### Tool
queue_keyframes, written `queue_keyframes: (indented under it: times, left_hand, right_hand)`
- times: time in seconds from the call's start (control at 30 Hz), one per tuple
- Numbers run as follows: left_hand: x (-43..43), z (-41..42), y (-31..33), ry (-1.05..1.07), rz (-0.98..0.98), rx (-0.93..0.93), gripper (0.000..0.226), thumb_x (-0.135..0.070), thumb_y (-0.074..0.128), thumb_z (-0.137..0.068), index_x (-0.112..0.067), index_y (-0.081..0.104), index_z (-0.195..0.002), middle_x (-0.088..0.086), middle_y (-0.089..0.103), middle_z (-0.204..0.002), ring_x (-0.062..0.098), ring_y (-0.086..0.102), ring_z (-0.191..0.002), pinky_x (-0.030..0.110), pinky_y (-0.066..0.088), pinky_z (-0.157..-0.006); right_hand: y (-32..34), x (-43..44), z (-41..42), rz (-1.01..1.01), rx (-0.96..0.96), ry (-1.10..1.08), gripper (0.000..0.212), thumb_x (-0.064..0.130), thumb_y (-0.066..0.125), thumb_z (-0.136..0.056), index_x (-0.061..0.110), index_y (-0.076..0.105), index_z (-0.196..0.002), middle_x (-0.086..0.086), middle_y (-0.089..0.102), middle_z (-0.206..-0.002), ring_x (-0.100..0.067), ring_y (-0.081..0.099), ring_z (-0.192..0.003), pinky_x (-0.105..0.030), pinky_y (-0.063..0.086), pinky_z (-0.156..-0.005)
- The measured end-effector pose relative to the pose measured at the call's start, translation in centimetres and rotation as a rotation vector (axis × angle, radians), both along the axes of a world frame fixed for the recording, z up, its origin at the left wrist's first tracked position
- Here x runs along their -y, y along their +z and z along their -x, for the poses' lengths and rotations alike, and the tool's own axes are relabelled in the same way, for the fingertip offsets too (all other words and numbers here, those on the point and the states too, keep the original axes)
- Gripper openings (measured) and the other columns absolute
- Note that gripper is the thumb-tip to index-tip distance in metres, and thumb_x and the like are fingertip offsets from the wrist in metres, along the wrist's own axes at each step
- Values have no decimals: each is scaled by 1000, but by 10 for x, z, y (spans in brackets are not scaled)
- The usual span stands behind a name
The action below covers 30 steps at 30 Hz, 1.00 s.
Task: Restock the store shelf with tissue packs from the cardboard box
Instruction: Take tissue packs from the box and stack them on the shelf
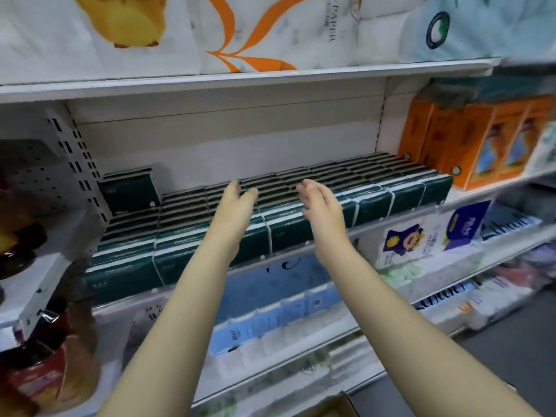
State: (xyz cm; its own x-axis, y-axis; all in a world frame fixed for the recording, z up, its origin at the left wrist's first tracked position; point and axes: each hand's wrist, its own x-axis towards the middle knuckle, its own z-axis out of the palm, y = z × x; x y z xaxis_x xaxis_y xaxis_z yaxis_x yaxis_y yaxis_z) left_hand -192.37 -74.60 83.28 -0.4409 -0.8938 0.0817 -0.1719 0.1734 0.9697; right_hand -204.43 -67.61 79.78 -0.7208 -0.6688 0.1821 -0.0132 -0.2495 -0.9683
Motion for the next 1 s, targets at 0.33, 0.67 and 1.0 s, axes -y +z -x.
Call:
queue_keyframes:
  times: [0.33, 0.67, 1.0]
  left_hand:
    - [-14, 34, -72, -541, -299, -183, 42, -23, 45, -103, -19, 42, -145, -6, 46, -147, 9, 42, -135, 28, 32, -114]
    - [-11, 25, -228, -686, -574, 155, 34, -28, 46, -102, -25, 49, -136, -10, 49, -142, 6, 43, -132, 27, 31, -113]
    - [-36, -3, -457, -494, -914, 647, 19, -33, 51, -100, -23, 65, -108, -5, 65, -124, 5, 60, -97, 23, 45, -90]
  right_hand:
    - [-74, -28, 14, -44, 80, -388, 28, 25, 41, -103, 22, 63, -120, 8, 63, -125, -8, 54, -121, -34, 41, -108]
    - [-244, -77, -20, -345, 392, -602, 23, 25, 42, -103, 25, 65, -107, 3, 64, -124, -14, 55, -121, -40, 40, -110]
    - [-455, -108, -41, -714, 688, -487, 24, 32, 48, -100, 23, 67, -112, 9, 66, -114, -13, 58, -115, -33, 44, -103]
